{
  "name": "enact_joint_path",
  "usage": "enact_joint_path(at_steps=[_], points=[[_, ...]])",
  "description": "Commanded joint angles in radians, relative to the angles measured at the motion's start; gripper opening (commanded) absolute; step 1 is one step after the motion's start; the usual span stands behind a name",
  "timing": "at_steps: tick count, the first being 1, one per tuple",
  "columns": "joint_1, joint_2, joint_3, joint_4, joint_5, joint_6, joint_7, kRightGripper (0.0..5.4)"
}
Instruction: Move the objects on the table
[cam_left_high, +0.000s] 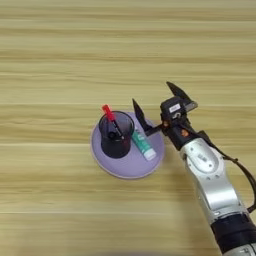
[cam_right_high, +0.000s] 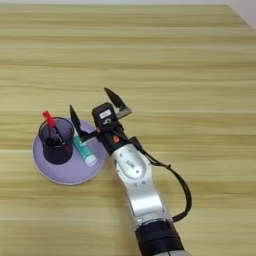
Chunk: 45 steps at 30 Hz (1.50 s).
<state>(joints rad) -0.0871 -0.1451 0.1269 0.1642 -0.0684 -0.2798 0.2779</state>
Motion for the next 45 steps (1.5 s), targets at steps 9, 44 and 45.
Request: enact_joint_path(at_steps=[9, 44, 45], points=[[0.019, 0.001, 0.089, -0.132, 0.085, -0.054, 0.161, 5.39], [-0.126, -0.028, 0.185, 0.191, -0.136, -0.191, 0.157, 5.39], [-0.136, -0.029, 0.183, 0.21, -0.137, -0.196, 0.155, 5.39]])
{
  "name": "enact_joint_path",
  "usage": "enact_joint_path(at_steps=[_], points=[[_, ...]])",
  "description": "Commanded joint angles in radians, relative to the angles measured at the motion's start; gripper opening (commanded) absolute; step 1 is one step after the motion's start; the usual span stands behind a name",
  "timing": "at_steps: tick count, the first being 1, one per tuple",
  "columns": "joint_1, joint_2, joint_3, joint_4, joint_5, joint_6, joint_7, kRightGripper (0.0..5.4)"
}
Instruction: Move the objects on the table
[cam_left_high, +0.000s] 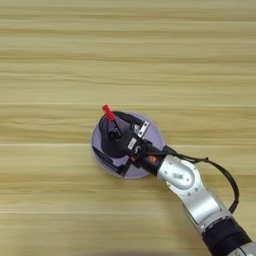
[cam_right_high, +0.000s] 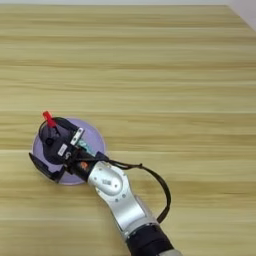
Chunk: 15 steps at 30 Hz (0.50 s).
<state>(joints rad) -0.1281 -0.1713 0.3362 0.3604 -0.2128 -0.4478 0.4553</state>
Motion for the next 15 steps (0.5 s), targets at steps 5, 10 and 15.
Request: enact_joint_path(at_steps=[5, 10, 15], points=[[-0.128, -0.001, -0.035, 0.08, 0.013, -0.049, -0.026, 5.39], [-0.151, 0.011, -0.034, 0.154, 0.008, -0.067, -0.032, 5.39], [-0.156, 0.019, -0.028, 0.194, 0.0, -0.084, -0.033, 5.39]])
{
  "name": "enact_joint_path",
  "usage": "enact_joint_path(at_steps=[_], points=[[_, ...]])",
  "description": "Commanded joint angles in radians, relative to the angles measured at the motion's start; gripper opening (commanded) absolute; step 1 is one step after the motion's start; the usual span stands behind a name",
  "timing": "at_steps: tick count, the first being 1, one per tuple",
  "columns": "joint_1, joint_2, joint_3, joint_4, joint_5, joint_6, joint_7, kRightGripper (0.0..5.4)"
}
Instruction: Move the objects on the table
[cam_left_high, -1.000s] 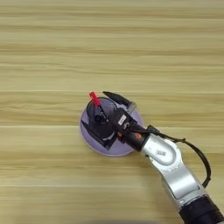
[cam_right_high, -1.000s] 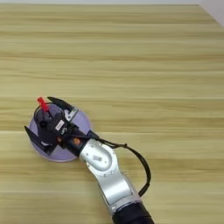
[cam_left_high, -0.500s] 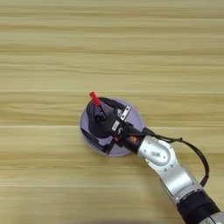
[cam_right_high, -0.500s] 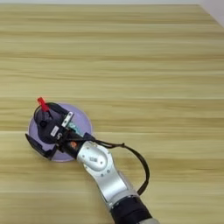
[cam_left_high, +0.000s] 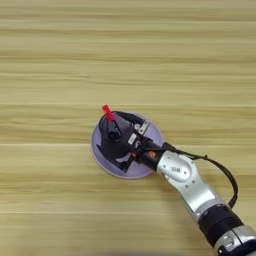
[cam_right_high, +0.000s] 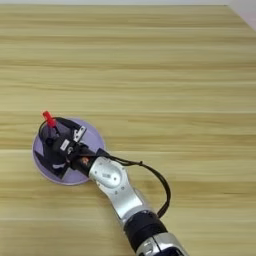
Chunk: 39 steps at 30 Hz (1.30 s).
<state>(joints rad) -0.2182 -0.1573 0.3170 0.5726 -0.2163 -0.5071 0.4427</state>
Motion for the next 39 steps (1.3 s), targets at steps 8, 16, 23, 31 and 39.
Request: enact_joint_path(at_steps=[8, 16, 23, 31, 39], points=[[-0.073, 0.006, -0.014, 0.012, 0.002, -0.043, -0.018, 5.39], [-0.073, 0.019, -0.008, 0.01, 0.001, -0.058, -0.019, 5.39], [-0.071, 0.018, -0.007, 0.012, -0.001, -0.064, -0.014, 5.08], [-0.072, 0.017, -0.008, 0.017, -0.003, -0.065, -0.015, 4.16], [-0.08, 0.013, -0.01, 0.035, -0.023, -0.064, -0.034, 3.24]])
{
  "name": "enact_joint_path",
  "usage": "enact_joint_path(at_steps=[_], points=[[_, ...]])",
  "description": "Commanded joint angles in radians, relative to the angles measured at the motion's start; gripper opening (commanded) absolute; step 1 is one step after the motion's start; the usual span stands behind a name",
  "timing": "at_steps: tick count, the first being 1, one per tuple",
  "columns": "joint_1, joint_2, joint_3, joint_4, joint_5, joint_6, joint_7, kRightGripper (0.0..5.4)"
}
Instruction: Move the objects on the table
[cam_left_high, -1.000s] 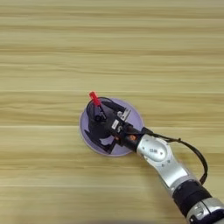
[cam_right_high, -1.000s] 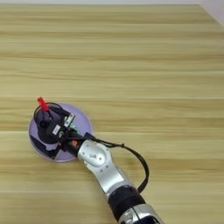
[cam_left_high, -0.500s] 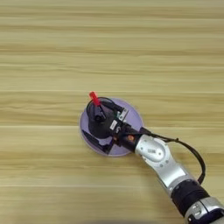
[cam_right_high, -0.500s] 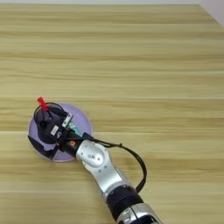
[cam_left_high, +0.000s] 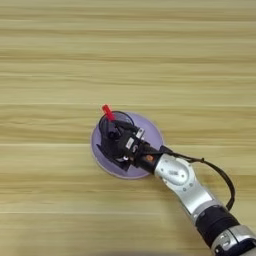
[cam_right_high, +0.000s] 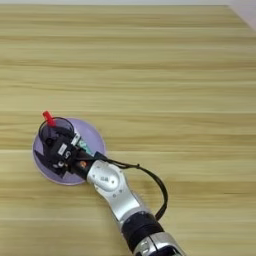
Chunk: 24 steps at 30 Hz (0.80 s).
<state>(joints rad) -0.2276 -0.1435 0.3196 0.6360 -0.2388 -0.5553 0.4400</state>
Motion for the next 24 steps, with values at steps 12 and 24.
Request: enact_joint_path(at_steps=[12, 24], points=[[-0.079, -0.006, -0.012, -0.008, -0.033, -0.018, -0.063, 2.11], [-0.081, -0.005, -0.013, -0.005, -0.032, -0.027, -0.066, 1.34]])
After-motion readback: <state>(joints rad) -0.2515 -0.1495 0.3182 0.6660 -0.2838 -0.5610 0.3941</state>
